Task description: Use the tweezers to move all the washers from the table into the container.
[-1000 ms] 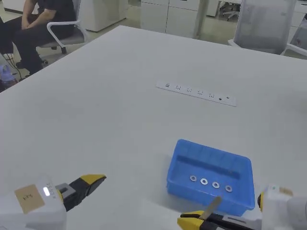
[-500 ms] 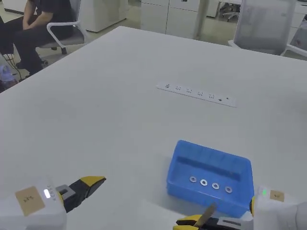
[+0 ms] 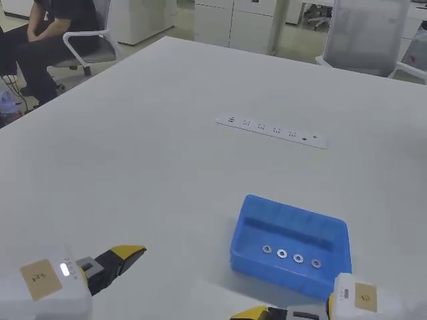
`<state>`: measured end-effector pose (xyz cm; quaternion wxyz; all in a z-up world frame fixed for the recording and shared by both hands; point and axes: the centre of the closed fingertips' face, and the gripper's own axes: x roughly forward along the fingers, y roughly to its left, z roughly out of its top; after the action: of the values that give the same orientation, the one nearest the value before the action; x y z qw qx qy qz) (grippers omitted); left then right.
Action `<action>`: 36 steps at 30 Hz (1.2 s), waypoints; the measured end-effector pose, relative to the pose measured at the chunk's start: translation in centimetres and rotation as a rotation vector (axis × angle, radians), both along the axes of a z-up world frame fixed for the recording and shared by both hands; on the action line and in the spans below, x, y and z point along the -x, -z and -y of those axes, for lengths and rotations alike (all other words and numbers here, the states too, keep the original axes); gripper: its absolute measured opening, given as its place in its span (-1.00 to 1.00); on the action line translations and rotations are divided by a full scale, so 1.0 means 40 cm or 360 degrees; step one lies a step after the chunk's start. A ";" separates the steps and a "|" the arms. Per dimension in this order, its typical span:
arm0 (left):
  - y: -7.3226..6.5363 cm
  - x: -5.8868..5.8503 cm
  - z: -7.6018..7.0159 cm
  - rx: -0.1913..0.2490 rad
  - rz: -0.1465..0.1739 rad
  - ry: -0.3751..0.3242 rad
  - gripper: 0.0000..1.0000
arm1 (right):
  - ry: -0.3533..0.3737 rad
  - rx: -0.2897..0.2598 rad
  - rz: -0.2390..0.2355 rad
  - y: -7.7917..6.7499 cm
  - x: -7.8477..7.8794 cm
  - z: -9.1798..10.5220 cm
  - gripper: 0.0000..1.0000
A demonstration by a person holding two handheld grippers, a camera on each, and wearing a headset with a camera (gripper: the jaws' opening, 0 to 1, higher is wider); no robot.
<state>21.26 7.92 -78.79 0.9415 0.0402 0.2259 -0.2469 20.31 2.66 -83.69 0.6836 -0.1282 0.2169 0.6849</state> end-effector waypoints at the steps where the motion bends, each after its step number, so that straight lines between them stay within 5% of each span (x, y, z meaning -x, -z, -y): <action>1: 0.000 0.000 0.000 0.0002 0.0000 -0.0001 0.59 | 0.0001 -0.0001 -0.0001 0.000 -0.002 0.000 -0.91; 5: 0.000 0.000 -0.001 -0.0002 0.0001 -0.0004 0.59 | 0.0058 -0.0007 -0.0018 0.001 -0.023 0.004 -0.93; 10: 0.001 0.000 0.000 -0.0008 -0.0001 0.0000 0.59 | 0.0251 -0.0083 -0.0246 -0.001 -0.050 0.015 -0.94; 21: -0.001 -0.001 0.000 -0.0010 0.0008 -0.0002 0.57 | 0.0505 -0.0322 -0.0549 -0.051 -0.098 0.036 -0.93; 36: -0.001 -0.001 0.000 -0.0009 0.0009 0.0001 0.56 | 0.0601 -0.0522 -0.0455 -0.171 -0.216 0.041 -0.93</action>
<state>21.29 7.91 -78.74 0.9419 0.0434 0.2240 -0.2465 28.97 1.03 -76.84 0.7731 0.1244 0.2174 0.5827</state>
